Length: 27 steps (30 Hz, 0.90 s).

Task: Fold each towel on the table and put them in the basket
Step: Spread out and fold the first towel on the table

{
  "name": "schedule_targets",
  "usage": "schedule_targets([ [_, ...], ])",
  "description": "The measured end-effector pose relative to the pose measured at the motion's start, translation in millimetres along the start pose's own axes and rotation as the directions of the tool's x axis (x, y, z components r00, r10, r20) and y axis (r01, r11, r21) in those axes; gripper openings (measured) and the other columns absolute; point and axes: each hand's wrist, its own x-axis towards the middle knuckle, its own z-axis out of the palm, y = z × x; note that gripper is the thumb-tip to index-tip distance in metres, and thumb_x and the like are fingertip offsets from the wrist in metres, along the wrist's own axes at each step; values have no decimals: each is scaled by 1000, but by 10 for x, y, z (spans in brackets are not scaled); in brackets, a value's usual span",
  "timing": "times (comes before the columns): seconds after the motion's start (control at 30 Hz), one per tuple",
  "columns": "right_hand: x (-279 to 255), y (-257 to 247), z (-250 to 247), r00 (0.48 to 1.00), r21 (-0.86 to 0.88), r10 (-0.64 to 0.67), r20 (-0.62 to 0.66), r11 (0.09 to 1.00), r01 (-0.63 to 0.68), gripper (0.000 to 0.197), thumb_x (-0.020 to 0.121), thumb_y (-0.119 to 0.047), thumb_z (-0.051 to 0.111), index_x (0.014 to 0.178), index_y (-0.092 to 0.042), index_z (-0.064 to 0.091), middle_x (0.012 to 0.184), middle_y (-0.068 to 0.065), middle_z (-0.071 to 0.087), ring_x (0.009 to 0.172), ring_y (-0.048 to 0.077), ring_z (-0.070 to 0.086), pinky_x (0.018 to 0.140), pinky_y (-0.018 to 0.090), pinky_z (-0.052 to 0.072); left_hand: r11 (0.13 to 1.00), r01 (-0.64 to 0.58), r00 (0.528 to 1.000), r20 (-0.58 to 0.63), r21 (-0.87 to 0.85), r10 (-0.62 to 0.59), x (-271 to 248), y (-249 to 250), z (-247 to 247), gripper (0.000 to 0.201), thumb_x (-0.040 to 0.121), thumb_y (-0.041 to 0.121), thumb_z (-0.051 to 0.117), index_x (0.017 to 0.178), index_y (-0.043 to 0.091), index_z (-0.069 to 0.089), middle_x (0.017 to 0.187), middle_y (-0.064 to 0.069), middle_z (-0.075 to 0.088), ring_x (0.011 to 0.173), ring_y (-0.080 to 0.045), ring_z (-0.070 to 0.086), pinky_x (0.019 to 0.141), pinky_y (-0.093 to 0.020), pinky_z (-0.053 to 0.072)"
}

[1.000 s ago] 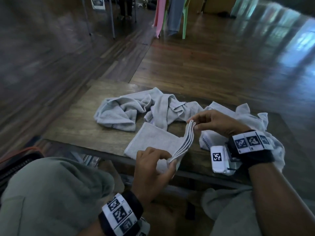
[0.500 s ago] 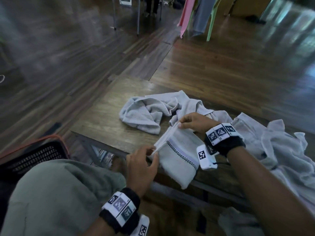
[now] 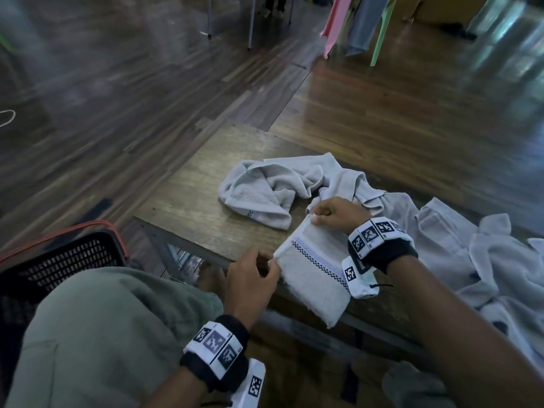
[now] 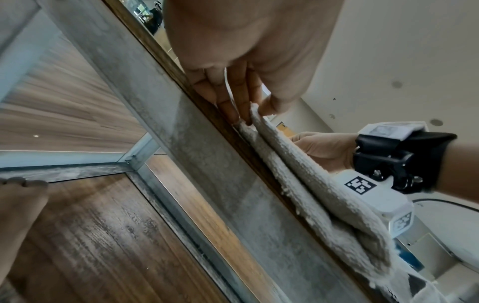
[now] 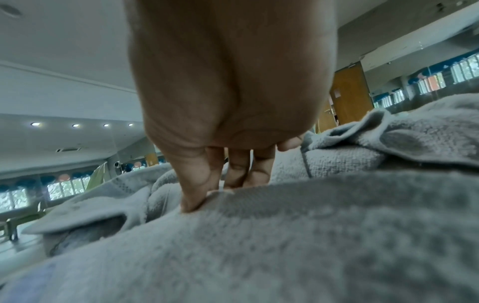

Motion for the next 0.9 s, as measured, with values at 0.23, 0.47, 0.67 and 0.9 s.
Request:
schedule_targets([
  [0.23, 61, -26, 78, 999, -212, 23, 31, 977, -16, 30, 86, -42, 50, 61, -27, 56, 78, -6, 64, 87, 18, 53, 100, 54, 30, 968, -64, 998, 36, 241, 57, 41, -19, -23, 9, 84, 34, 57, 87, 28, 52, 87, 13, 53, 83, -5, 48, 73, -25, 42],
  [0.47, -13, -177, 72, 997, -350, 56, 54, 936, -33, 23, 87, -35, 50, 89, -22, 68, 102, 1, 58, 110, 25, 39, 89, 44, 22, 860, -122, 986, 159, 495, 48, 103, 50, -62, 25, 89, 51, 48, 90, 27, 53, 94, 9, 53, 90, -11, 46, 79, -33, 43],
  [0.67, 58, -159, 124, 987, -271, 103, 120, 960, -67, 21, 78, -36, 54, 68, -19, 49, 85, 3, 55, 98, 25, 46, 79, 38, 25, 899, -98, 988, 152, 426, 36, 93, 66, -73, 21, 90, 45, 50, 80, 26, 46, 88, 8, 49, 87, -10, 45, 71, -28, 38],
  [0.9, -220, -85, 3, 997, 316, 22, -73, 949, 2, 18, 78, -25, 69, 91, -21, 58, 85, 1, 62, 79, 15, 58, 76, 31, 44, 997, 54, 992, 117, -49, -48, 130, 71, -129, 10, 92, 27, 55, 93, 21, 47, 83, 3, 60, 71, -11, 56, 55, -22, 40],
])
